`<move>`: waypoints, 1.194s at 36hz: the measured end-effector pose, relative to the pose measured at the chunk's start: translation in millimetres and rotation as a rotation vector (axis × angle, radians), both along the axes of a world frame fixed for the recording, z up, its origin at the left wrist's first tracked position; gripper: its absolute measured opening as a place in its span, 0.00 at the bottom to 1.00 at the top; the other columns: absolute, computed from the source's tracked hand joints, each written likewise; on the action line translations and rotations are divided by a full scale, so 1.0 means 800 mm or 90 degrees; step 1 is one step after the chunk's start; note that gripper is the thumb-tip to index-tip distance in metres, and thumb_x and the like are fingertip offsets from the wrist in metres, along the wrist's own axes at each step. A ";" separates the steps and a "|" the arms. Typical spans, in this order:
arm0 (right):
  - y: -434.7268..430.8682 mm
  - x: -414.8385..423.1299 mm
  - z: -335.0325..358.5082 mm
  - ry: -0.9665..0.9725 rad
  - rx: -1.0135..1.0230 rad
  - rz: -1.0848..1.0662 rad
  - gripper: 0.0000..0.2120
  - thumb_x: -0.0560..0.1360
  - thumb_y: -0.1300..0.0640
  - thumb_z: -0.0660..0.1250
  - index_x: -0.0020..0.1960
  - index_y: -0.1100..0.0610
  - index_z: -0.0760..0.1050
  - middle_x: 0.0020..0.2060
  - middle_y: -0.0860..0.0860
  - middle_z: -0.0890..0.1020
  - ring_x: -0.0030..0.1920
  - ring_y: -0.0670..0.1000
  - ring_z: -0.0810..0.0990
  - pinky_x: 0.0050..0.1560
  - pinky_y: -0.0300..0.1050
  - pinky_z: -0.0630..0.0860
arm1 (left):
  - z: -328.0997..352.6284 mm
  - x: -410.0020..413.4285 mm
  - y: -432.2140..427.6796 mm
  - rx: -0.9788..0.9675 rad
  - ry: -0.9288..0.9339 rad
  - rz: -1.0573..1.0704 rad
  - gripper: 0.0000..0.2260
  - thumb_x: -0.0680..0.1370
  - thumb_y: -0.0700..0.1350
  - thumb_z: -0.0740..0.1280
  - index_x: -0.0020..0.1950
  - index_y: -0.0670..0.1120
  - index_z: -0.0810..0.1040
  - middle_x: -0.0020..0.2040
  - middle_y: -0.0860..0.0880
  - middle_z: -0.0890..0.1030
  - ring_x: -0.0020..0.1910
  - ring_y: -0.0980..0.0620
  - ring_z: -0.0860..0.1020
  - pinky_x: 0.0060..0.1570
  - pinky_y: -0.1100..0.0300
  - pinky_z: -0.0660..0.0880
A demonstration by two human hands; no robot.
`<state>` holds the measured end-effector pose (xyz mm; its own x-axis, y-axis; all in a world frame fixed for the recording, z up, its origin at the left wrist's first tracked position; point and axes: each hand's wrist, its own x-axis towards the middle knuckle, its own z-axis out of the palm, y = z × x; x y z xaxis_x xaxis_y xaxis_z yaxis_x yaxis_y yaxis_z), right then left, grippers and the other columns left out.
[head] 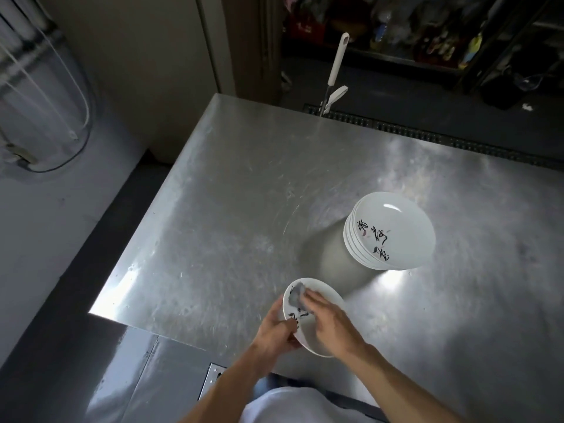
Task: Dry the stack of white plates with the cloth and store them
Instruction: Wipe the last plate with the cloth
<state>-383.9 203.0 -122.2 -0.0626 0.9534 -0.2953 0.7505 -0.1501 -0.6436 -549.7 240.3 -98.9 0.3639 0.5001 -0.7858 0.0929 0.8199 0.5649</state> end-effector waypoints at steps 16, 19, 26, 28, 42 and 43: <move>-0.013 -0.014 0.007 0.060 0.070 0.147 0.24 0.80 0.57 0.57 0.76 0.59 0.68 0.78 0.49 0.62 0.78 0.41 0.57 0.77 0.36 0.54 | 0.004 -0.011 -0.007 0.004 -0.032 0.017 0.29 0.66 0.33 0.62 0.65 0.51 0.80 0.55 0.38 0.85 0.56 0.38 0.84 0.51 0.37 0.82; -0.006 -0.007 0.000 0.073 0.027 0.055 0.26 0.79 0.68 0.58 0.77 0.57 0.67 0.77 0.47 0.62 0.78 0.45 0.60 0.78 0.38 0.56 | 0.004 -0.011 -0.007 0.021 -0.032 -0.017 0.31 0.68 0.29 0.59 0.66 0.53 0.80 0.55 0.38 0.85 0.56 0.38 0.84 0.52 0.41 0.82; -0.013 -0.045 -0.006 0.094 0.081 0.073 0.22 0.80 0.59 0.66 0.74 0.55 0.72 0.76 0.45 0.67 0.76 0.39 0.63 0.76 0.39 0.60 | -0.005 -0.009 -0.003 0.019 0.037 0.093 0.20 0.74 0.25 0.60 0.59 0.41 0.81 0.56 0.33 0.83 0.58 0.35 0.83 0.62 0.33 0.76; -0.016 -0.044 -0.009 0.099 0.092 0.096 0.21 0.80 0.61 0.65 0.72 0.57 0.74 0.75 0.45 0.68 0.75 0.38 0.64 0.76 0.39 0.61 | -0.006 -0.014 -0.006 0.011 0.027 0.084 0.21 0.73 0.26 0.59 0.60 0.40 0.81 0.56 0.34 0.84 0.58 0.36 0.83 0.62 0.31 0.75; 0.014 -0.010 -0.026 -0.049 0.000 -0.043 0.36 0.75 0.75 0.56 0.78 0.49 0.65 0.79 0.44 0.61 0.79 0.41 0.55 0.75 0.29 0.51 | 0.003 -0.015 -0.018 -0.057 0.000 0.126 0.32 0.62 0.34 0.63 0.66 0.48 0.72 0.60 0.34 0.80 0.59 0.32 0.80 0.44 0.39 0.82; 0.013 -0.018 -0.022 -0.037 -0.007 -0.041 0.36 0.75 0.74 0.58 0.78 0.49 0.65 0.78 0.43 0.62 0.78 0.39 0.56 0.74 0.27 0.50 | 0.006 -0.014 -0.019 -0.064 0.017 0.102 0.29 0.62 0.36 0.64 0.64 0.47 0.70 0.60 0.34 0.79 0.58 0.33 0.80 0.44 0.38 0.83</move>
<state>-398.2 213.6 -140.1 0.0161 0.9514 -0.3076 0.7748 -0.2063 -0.5976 -560.5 225.3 -94.0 0.2646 0.4678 -0.8433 -0.0297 0.8780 0.4778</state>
